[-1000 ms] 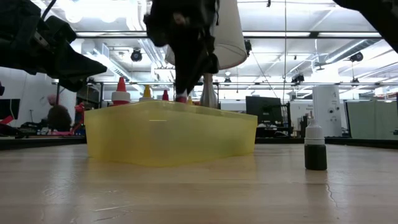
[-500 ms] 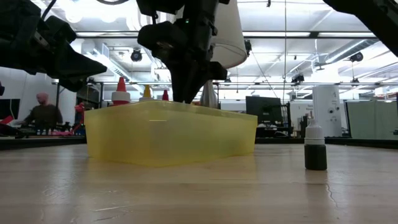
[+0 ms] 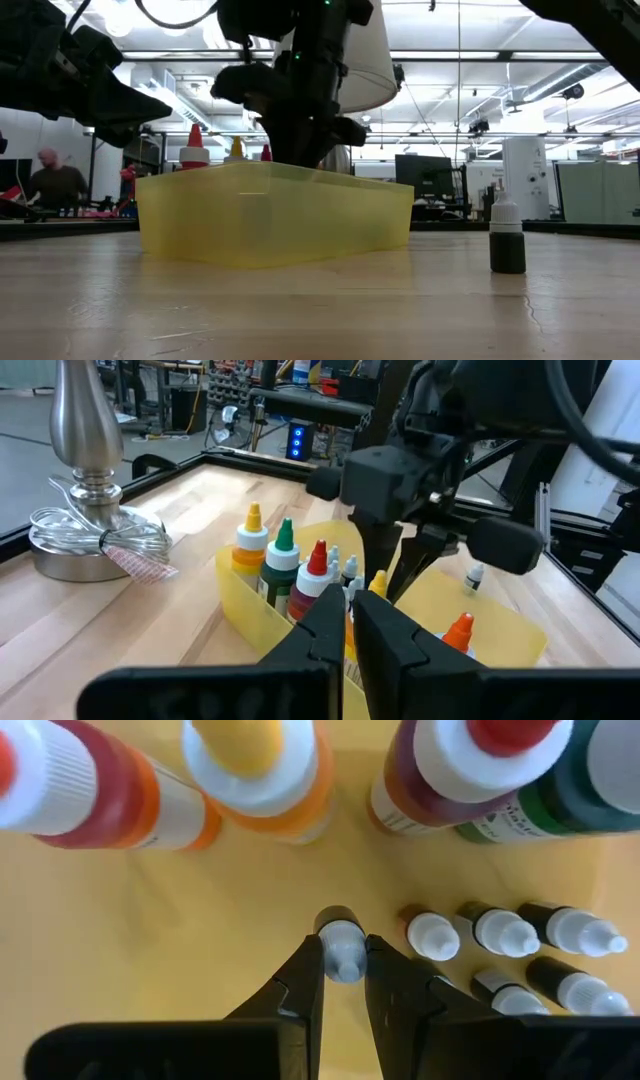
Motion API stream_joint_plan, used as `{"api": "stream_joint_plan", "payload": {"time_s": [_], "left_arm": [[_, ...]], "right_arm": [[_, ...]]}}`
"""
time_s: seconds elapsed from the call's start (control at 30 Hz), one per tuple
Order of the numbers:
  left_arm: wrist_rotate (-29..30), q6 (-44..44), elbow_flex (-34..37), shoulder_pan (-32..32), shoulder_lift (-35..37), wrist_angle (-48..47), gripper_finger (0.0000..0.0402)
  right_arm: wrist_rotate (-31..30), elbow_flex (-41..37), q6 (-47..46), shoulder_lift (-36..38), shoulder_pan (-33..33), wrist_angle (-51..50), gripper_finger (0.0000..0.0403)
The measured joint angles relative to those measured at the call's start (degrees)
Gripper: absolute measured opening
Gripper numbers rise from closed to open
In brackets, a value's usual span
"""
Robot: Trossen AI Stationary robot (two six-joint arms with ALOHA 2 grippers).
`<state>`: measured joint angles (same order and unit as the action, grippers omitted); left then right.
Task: Pick & Place food coloring
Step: Put the small right red food coloring bottle into the yellow bin
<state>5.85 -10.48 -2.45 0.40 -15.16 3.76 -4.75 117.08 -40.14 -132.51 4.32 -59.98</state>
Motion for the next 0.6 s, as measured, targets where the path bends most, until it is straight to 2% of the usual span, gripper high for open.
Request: {"api": "stream_joint_plan", "payload": {"time_s": [0.23,0.6], "left_arm": [[0.0,0.0,0.0,0.0,0.0,0.0,0.0],[0.0,0.0,0.0,0.0,0.0,0.0,0.0]], "right_arm": [[-2.7,-2.1,0.0,0.0,-0.3,1.1,0.005],[-2.8,-4.0,0.2,0.0,-0.4,3.5,0.005]]}}
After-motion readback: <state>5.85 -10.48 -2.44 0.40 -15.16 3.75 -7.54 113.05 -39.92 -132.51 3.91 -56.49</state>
